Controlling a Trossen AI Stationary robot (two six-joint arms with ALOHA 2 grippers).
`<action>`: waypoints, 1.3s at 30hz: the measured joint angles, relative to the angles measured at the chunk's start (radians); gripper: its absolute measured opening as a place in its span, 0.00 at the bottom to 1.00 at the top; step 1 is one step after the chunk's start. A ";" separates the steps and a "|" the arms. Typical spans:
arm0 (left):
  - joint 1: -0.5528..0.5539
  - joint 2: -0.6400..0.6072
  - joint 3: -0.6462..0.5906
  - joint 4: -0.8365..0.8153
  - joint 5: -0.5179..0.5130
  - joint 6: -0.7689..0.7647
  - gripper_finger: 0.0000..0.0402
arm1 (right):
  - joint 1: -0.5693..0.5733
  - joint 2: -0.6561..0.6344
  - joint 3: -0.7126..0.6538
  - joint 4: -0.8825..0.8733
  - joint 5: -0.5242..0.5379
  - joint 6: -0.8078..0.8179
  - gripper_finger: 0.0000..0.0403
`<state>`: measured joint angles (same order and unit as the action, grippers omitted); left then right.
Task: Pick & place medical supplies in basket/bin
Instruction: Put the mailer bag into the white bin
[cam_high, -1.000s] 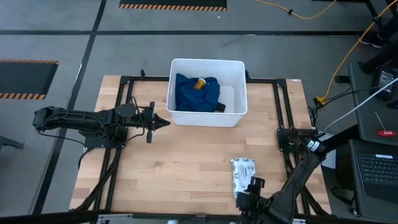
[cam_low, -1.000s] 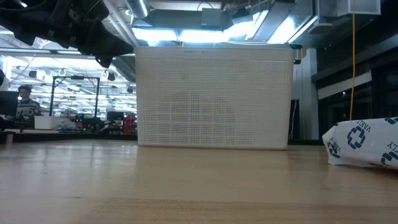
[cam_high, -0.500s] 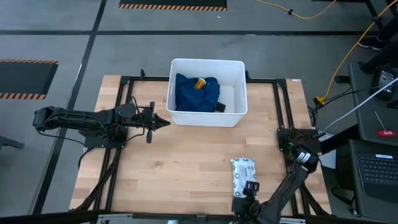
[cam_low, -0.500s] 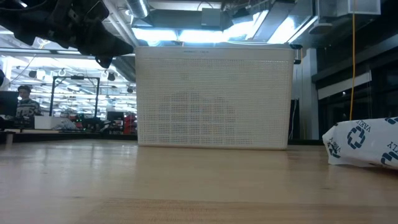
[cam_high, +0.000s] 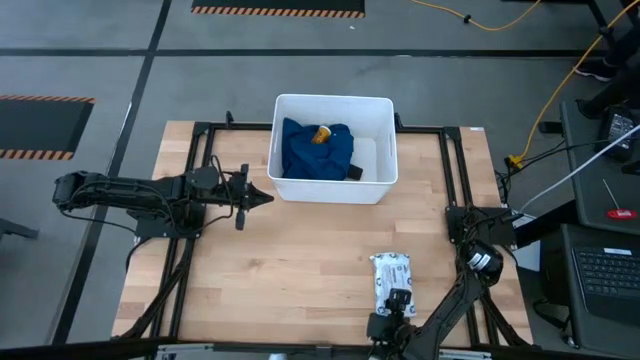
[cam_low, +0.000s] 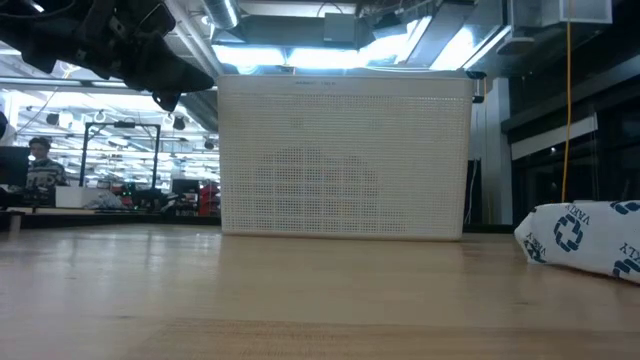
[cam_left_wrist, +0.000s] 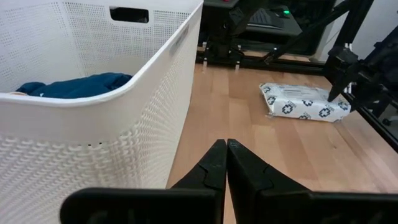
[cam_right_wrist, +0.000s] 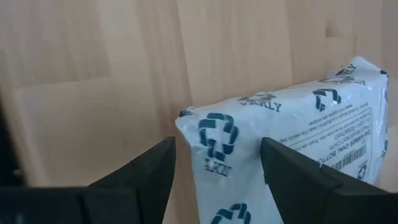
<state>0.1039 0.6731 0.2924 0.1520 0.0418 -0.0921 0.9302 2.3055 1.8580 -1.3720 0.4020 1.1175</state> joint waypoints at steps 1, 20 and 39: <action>0.000 0.000 0.000 0.000 0.000 0.000 0.01 | -0.001 0.006 0.000 -0.004 0.000 0.000 0.58; 0.000 0.000 0.000 0.000 0.000 0.000 0.01 | -0.004 0.014 0.002 -0.041 0.041 0.105 0.10; 0.000 0.000 0.000 -0.041 0.000 0.000 0.01 | -0.006 0.007 0.155 -0.196 0.127 0.162 0.00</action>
<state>0.1037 0.6727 0.2924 0.1114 0.0422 -0.0920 0.9245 2.3123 2.0128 -1.5684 0.5293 1.2797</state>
